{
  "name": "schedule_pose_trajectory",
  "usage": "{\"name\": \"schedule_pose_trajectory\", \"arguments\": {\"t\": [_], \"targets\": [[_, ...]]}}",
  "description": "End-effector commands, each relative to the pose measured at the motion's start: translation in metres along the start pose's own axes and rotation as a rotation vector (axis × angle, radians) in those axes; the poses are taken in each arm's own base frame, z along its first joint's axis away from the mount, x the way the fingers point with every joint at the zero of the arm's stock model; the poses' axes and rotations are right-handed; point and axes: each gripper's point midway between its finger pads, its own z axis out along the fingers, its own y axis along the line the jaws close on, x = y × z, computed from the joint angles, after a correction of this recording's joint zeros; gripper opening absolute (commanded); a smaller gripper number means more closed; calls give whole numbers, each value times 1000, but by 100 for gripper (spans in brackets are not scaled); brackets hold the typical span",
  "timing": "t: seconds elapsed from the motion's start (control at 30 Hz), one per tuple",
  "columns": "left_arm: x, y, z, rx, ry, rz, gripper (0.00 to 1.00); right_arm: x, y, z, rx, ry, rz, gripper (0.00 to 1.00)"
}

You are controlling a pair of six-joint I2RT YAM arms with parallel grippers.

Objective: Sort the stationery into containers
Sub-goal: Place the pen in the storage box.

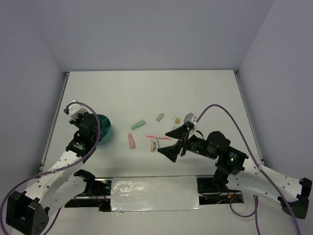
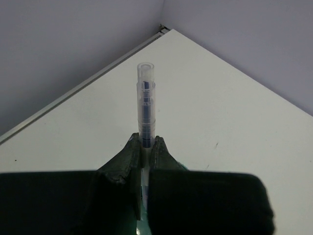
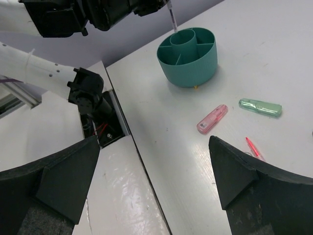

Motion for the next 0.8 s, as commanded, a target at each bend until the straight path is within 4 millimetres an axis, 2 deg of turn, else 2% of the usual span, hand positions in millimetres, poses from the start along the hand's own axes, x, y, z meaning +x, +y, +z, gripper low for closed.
{"name": "schedule_pose_trajectory", "arguments": {"t": [0.0,0.13,0.33,0.43,0.47,0.53,0.63,0.67,0.77], "targets": [[5,3,0,-3,-9,-90,0,0,-4,-1,17,-8,-13,100],[21,7,-2,18,-4,-95,0,1,-2,0,5,-6,-4,100],[27,-2,-2,86,-10,-110,2,0,-1,-2,0,-6,-7,100],[33,-9,-1,115,2,-99,8,0,-2,-1,7,-5,-4,100],[35,-11,-1,123,12,-91,15,0,-2,-2,6,-8,-3,100],[43,-10,0,113,35,-85,23,2,-2,0,7,-3,0,100],[48,-2,0,71,51,-87,47,3,-3,2,10,5,4,100],[48,1,-1,55,51,-97,62,2,-3,2,9,4,4,100],[44,4,-2,47,46,-105,75,2,-4,4,16,10,3,100]]}}
